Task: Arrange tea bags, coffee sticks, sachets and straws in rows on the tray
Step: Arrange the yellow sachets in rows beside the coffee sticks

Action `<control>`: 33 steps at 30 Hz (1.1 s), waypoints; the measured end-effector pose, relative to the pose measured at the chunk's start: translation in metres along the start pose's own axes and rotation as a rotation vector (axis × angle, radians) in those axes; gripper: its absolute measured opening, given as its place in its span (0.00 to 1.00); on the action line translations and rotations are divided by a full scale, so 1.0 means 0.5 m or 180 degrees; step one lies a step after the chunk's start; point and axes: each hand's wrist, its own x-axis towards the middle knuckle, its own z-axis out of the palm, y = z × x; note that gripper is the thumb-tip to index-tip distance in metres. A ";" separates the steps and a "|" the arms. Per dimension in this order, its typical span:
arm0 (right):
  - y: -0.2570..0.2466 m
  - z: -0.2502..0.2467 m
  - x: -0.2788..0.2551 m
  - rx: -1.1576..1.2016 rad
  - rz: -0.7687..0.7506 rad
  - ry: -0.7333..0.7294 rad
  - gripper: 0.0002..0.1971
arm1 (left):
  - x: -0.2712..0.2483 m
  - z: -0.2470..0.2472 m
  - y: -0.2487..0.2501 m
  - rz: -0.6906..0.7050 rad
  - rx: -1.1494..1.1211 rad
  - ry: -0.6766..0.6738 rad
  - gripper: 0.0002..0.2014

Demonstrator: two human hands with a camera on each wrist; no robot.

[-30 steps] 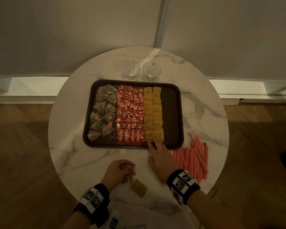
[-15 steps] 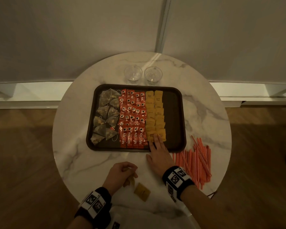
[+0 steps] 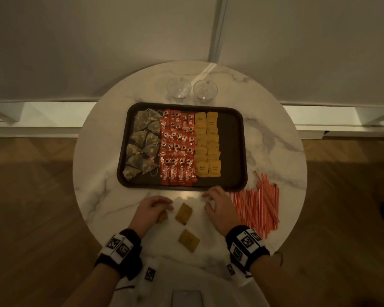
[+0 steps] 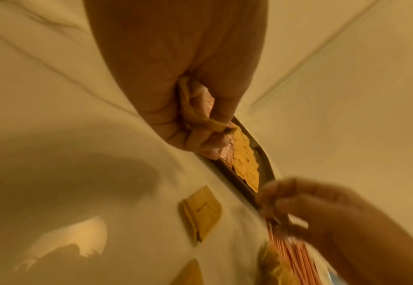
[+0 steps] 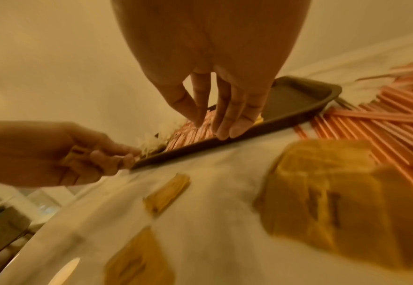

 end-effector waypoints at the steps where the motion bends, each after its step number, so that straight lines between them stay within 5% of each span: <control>1: 0.000 0.012 -0.010 -0.0101 0.0034 -0.0203 0.11 | -0.002 -0.012 -0.006 -0.0019 -0.0073 0.0106 0.09; 6: -0.012 0.091 0.008 -0.0566 0.0351 -0.0661 0.22 | -0.028 -0.040 -0.007 -0.0149 -0.0411 0.0046 0.15; 10: -0.035 0.110 0.043 -0.0992 0.0455 -0.0559 0.11 | -0.042 -0.042 0.005 0.0232 -0.0174 0.0052 0.19; 15: -0.052 0.087 0.044 0.0048 0.0536 -0.0534 0.06 | -0.048 -0.024 0.019 0.0222 -0.0447 0.0193 0.18; 21: -0.090 0.012 0.004 0.1624 0.0777 0.0093 0.06 | -0.063 -0.001 0.038 0.0347 -0.0870 0.0030 0.04; 24: -0.118 -0.006 -0.010 0.2191 0.0698 0.0352 0.07 | -0.069 0.012 0.049 0.0235 -0.0738 0.0026 0.10; 28: -0.132 -0.006 -0.014 0.2269 0.0483 0.0256 0.07 | -0.085 0.036 0.070 -0.0037 -0.0778 -0.0087 0.18; 33: -0.117 -0.022 -0.015 0.2351 0.0275 0.0147 0.12 | -0.094 0.053 0.069 0.0278 -0.0739 -0.0153 0.09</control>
